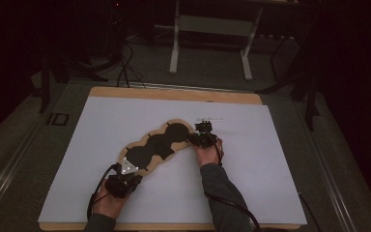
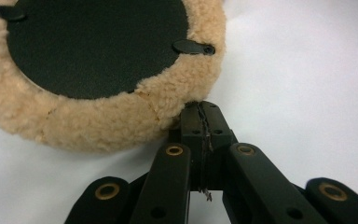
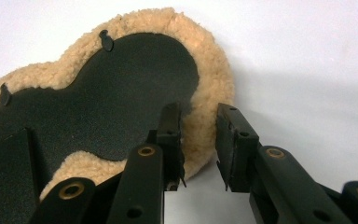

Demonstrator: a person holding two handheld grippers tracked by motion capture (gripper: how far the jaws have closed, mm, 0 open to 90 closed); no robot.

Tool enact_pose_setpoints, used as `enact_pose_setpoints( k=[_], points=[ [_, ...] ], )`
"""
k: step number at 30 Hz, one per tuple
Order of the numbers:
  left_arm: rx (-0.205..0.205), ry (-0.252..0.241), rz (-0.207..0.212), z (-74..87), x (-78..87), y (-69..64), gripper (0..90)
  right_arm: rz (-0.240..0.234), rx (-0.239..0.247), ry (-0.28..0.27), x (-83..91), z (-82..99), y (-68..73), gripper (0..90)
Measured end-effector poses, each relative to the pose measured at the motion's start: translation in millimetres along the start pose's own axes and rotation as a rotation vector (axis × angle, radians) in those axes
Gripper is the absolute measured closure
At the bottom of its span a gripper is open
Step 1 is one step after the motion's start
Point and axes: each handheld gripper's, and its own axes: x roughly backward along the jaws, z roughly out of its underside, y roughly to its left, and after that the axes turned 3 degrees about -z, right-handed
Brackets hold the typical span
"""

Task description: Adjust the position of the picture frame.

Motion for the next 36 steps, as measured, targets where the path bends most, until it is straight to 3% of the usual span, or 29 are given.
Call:
enact_pose_setpoints(
  k=[10, 23, 27, 33, 36],
  points=[
    [0.03, 0.0, -0.034, -1.2, -0.9, 9.1, 90.0, 0.048, 0.037, -0.012, 7.2, 8.9, 5.8, 71.0],
    [0.033, -0.003, -0.081, -2.6, -2.6, 12.0, 90.0, 0.087, 0.086, -0.015, 10.4, 13.1, 11.0, 70.2],
    [0.055, -0.008, -0.082, -3.0, -3.3, 15.4, 90.0, 0.101, 0.114, -0.009, 11.5, 13.8, 13.2, 69.8],
    [0.074, -0.013, -0.095, -3.8, -4.7, 19.2, 90.0, 0.068, 0.102, 0.004, 14.2, 12.9, 9.3, 69.8],
    [0.085, -0.021, -0.122, -4.7, -6.2, 20.8, 90.0, 0.059, 0.121, 0.02, 17.8, 12.3, 8.1, 80.9]
  ],
)
